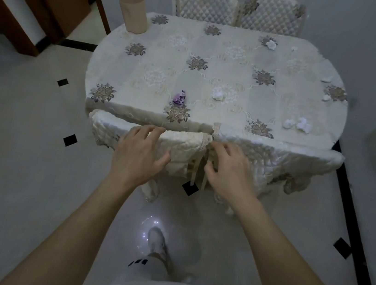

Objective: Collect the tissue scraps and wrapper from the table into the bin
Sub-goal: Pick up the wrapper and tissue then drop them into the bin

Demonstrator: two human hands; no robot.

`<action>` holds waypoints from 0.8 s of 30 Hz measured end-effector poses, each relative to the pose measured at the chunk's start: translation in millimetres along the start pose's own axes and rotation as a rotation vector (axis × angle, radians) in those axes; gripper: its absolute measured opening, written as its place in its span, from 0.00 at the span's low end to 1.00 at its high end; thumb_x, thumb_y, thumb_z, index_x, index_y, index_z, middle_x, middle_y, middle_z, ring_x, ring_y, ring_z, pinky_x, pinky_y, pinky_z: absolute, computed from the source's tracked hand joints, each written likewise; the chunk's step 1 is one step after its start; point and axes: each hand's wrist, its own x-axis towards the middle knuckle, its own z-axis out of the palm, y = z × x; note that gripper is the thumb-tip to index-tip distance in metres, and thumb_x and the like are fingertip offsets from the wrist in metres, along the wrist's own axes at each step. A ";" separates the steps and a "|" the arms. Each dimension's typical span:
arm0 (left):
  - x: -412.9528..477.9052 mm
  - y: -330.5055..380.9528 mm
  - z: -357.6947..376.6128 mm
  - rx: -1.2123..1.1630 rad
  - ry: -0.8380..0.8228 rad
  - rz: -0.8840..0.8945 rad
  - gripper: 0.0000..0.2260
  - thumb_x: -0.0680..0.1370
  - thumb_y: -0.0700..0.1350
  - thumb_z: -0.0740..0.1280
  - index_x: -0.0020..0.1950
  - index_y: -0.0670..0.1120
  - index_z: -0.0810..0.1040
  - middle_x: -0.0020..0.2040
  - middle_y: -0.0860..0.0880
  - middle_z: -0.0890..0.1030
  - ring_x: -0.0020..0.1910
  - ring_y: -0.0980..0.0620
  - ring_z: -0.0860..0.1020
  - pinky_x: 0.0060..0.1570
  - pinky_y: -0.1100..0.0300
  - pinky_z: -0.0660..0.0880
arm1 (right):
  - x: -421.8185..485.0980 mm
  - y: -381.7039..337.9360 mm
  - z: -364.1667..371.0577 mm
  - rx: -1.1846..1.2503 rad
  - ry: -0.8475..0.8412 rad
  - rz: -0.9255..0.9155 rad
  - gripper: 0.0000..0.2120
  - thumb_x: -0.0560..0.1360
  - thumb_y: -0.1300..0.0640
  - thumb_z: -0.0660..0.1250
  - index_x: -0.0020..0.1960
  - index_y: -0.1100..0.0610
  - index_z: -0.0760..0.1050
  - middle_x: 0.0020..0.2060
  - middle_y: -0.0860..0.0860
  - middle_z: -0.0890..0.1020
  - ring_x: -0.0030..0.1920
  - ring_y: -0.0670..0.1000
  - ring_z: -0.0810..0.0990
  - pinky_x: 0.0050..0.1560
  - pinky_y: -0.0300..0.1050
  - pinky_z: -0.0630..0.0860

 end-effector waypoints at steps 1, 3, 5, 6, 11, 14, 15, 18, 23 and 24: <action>7.9 -3.0 2.7 -0.002 -0.003 -0.008 0.23 0.74 0.59 0.61 0.65 0.49 0.74 0.61 0.47 0.79 0.60 0.44 0.76 0.54 0.48 0.74 | 9.3 1.7 3.4 0.002 -0.004 0.001 0.21 0.74 0.53 0.66 0.66 0.56 0.74 0.57 0.54 0.79 0.58 0.56 0.75 0.56 0.55 0.75; 24.7 -9.6 9.0 -0.005 0.000 -0.015 0.22 0.74 0.59 0.61 0.64 0.49 0.74 0.61 0.48 0.79 0.58 0.45 0.76 0.52 0.48 0.74 | 29.4 5.1 9.8 0.005 -0.008 -0.001 0.21 0.74 0.53 0.66 0.66 0.56 0.75 0.57 0.54 0.78 0.58 0.55 0.75 0.56 0.55 0.76; 44.5 -17.3 16.5 -0.019 0.014 -0.018 0.22 0.74 0.58 0.61 0.63 0.48 0.75 0.58 0.48 0.80 0.56 0.45 0.76 0.50 0.48 0.74 | 52.2 8.1 16.3 0.000 -0.002 -0.003 0.20 0.73 0.54 0.65 0.64 0.55 0.75 0.56 0.54 0.79 0.58 0.55 0.75 0.55 0.55 0.76; 55.6 -21.5 20.1 -0.035 0.021 -0.022 0.22 0.74 0.57 0.62 0.63 0.48 0.75 0.56 0.48 0.80 0.55 0.45 0.77 0.49 0.48 0.74 | 64.0 9.6 19.8 -0.006 0.006 -0.004 0.19 0.73 0.54 0.65 0.63 0.55 0.76 0.56 0.54 0.79 0.58 0.55 0.75 0.54 0.54 0.76; 118.0 -49.8 33.7 -0.083 -0.007 -0.001 0.23 0.74 0.57 0.61 0.66 0.47 0.74 0.61 0.47 0.79 0.58 0.44 0.76 0.53 0.47 0.76 | 126.4 13.1 34.5 -0.013 0.043 0.009 0.19 0.73 0.56 0.67 0.64 0.57 0.76 0.56 0.55 0.79 0.57 0.56 0.76 0.53 0.54 0.76; 158.3 -74.2 38.7 -0.123 -0.014 -0.018 0.24 0.74 0.58 0.60 0.66 0.47 0.75 0.62 0.48 0.79 0.59 0.44 0.76 0.53 0.47 0.75 | 168.1 9.0 43.5 -0.026 0.027 0.038 0.20 0.74 0.57 0.67 0.65 0.57 0.75 0.57 0.56 0.79 0.58 0.57 0.76 0.54 0.54 0.76; 170.7 -82.1 41.4 -0.134 -0.014 -0.024 0.24 0.74 0.58 0.60 0.66 0.48 0.75 0.62 0.48 0.79 0.59 0.45 0.75 0.53 0.47 0.75 | 181.0 7.8 46.7 -0.034 0.019 0.051 0.20 0.75 0.56 0.67 0.66 0.57 0.75 0.58 0.55 0.79 0.58 0.57 0.76 0.54 0.54 0.76; 206.6 -103.3 53.7 -0.169 -0.025 -0.037 0.23 0.74 0.57 0.61 0.66 0.48 0.75 0.62 0.49 0.79 0.60 0.45 0.75 0.53 0.47 0.74 | 217.8 6.5 57.2 -0.035 -0.008 0.105 0.20 0.76 0.55 0.65 0.67 0.56 0.74 0.60 0.55 0.78 0.60 0.56 0.75 0.56 0.54 0.76; 248.8 -117.8 79.5 -0.212 -0.094 -0.025 0.23 0.74 0.55 0.63 0.67 0.49 0.74 0.62 0.49 0.78 0.60 0.45 0.75 0.54 0.48 0.73 | 255.5 14.3 73.3 -0.041 -0.051 0.176 0.20 0.77 0.54 0.64 0.68 0.55 0.73 0.62 0.55 0.77 0.61 0.56 0.74 0.56 0.53 0.74; 254.9 -118.6 84.9 -0.219 -0.105 -0.023 0.22 0.75 0.55 0.64 0.67 0.49 0.74 0.63 0.49 0.78 0.60 0.45 0.74 0.54 0.48 0.73 | 259.5 17.5 75.9 -0.038 -0.063 0.194 0.20 0.77 0.54 0.64 0.69 0.54 0.73 0.62 0.54 0.77 0.61 0.56 0.74 0.56 0.53 0.74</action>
